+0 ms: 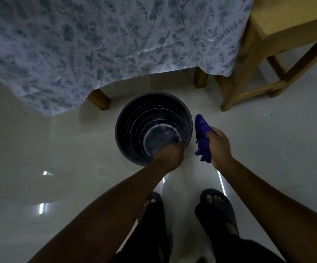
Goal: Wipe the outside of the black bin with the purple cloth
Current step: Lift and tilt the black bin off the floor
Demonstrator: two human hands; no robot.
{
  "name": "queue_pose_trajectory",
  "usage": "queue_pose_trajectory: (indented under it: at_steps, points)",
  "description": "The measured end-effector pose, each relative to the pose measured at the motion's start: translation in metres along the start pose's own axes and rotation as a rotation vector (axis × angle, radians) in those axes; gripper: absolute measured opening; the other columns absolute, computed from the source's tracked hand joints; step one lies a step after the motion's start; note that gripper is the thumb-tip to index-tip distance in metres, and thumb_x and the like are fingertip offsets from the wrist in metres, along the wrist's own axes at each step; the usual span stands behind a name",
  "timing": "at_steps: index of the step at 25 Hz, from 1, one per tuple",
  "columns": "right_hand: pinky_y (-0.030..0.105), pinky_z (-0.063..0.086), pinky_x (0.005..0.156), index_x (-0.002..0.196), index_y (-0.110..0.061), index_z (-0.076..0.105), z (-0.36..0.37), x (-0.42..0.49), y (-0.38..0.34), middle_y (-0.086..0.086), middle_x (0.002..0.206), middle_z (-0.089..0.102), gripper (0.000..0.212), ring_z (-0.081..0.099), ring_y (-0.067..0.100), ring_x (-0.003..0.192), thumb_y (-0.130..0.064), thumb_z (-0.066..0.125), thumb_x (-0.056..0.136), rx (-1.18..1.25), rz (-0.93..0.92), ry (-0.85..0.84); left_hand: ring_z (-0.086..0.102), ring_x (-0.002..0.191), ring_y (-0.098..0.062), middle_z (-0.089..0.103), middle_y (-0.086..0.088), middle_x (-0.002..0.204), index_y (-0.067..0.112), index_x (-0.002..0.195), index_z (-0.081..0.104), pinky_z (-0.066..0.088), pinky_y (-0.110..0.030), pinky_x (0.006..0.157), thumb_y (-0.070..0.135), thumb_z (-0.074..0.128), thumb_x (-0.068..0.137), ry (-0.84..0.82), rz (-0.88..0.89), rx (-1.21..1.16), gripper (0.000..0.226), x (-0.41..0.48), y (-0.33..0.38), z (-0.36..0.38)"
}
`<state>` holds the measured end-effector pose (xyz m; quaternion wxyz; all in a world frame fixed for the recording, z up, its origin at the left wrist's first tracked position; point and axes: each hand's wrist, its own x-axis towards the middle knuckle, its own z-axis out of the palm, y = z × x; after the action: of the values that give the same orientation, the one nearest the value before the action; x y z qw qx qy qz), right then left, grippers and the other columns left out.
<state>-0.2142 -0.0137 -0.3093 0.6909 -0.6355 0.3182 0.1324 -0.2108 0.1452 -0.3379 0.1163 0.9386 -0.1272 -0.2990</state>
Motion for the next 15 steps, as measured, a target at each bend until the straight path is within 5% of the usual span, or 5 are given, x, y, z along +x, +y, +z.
queue_pose_trajectory:
  at_steps: [5,9,12,15]
  points:
    - [0.035,0.053,0.054,0.121,-0.023,0.061,0.002,0.036,0.005,0.019,0.099,0.072,0.037,0.067,0.038,0.073,-0.03,0.056,0.084,0.163,0.05,-0.032,0.068,0.089,-0.026,0.068,-0.008,0.102,0.012,0.12,0.049,0.055,-0.038,0.078,0.023,0.04,0.101,0.373,-0.055,-0.06,0.024,0.0,-0.018,-0.046]
    - [0.033,0.053,0.06,0.126,-0.022,0.059,0.003,0.037,-0.017,0.011,0.102,0.07,0.039,0.062,0.029,0.08,-0.018,0.055,0.088,0.258,-0.092,-0.065,0.056,0.073,-0.005,0.062,0.002,0.09,0.011,0.103,0.057,0.042,-0.007,0.065,0.027,0.041,0.102,0.627,-0.124,-0.474,0.022,-0.004,-0.051,-0.079]
    - [0.032,0.053,0.07,0.126,-0.023,0.059,0.016,0.03,-0.024,0.011,0.107,0.068,0.038,0.064,0.024,0.084,-0.017,0.051,0.089,0.071,-0.273,-0.087,0.057,0.075,-0.004,0.063,0.001,0.09,0.009,0.1,0.059,0.042,-0.001,0.059,0.027,0.042,0.101,0.608,-0.215,-0.722,0.025,-0.001,-0.065,-0.065]
    - [0.032,0.044,0.09,0.132,-0.025,0.053,0.039,0.033,-0.001,0.012,0.129,0.055,0.044,0.055,0.024,0.111,-0.026,0.051,0.088,-0.398,-0.424,-0.094,0.064,0.086,-0.019,0.068,-0.006,0.096,0.008,0.103,0.061,0.049,-0.018,0.069,0.03,0.042,0.1,0.573,-0.251,-0.872,0.029,0.009,-0.067,-0.044]
